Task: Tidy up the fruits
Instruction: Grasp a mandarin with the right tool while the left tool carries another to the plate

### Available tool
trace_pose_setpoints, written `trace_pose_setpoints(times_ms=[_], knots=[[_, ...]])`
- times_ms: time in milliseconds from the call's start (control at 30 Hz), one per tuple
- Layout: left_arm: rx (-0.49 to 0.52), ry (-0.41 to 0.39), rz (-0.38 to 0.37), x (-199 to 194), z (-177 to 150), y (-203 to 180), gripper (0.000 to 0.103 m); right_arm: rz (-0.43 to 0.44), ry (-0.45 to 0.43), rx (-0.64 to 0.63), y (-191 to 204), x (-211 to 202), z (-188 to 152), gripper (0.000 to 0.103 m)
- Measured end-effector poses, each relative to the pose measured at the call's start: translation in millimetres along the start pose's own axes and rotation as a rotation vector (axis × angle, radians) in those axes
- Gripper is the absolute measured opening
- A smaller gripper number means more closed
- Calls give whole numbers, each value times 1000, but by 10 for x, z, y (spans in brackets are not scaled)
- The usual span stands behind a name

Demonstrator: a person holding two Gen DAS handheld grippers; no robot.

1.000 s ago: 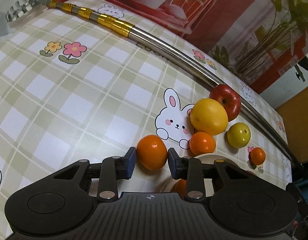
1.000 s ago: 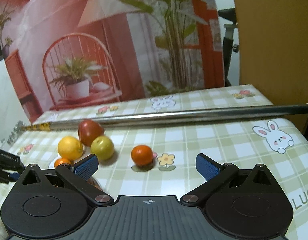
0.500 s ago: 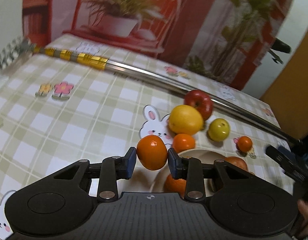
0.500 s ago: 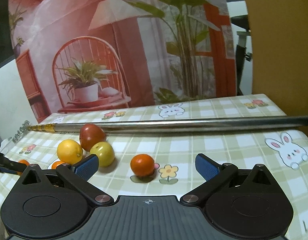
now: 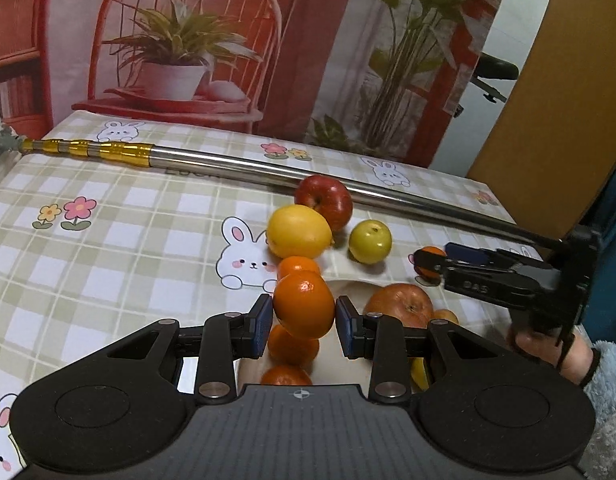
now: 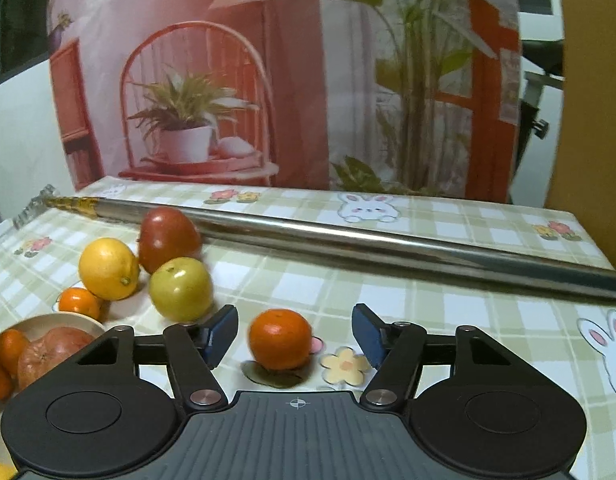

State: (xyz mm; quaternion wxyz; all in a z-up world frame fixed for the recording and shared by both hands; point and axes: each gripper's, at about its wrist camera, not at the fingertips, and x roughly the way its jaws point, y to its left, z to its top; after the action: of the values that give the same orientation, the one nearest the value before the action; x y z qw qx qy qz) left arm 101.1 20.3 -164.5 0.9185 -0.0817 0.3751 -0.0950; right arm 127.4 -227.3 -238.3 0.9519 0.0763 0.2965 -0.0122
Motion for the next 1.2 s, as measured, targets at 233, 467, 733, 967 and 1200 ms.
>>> trace_pose_setpoints(times_ms=[233, 467, 733, 967, 1200], knots=[[-1, 17, -4, 9, -80, 10, 36, 26, 60, 19, 15, 107, -11, 40], [4, 20, -4, -13, -139, 27, 36, 53, 50, 91, -115, 55, -53, 35], [67, 18, -5, 108, -69, -69, 36, 68, -6, 132, -182, -38, -85, 35], [146, 48, -11, 355, 66, -202, 36, 75, -25, 130, -176, -62, -97, 35], [166, 109, -20, 593, 96, -237, 36, 80, -32, 133, -177, -75, -104, 35]])
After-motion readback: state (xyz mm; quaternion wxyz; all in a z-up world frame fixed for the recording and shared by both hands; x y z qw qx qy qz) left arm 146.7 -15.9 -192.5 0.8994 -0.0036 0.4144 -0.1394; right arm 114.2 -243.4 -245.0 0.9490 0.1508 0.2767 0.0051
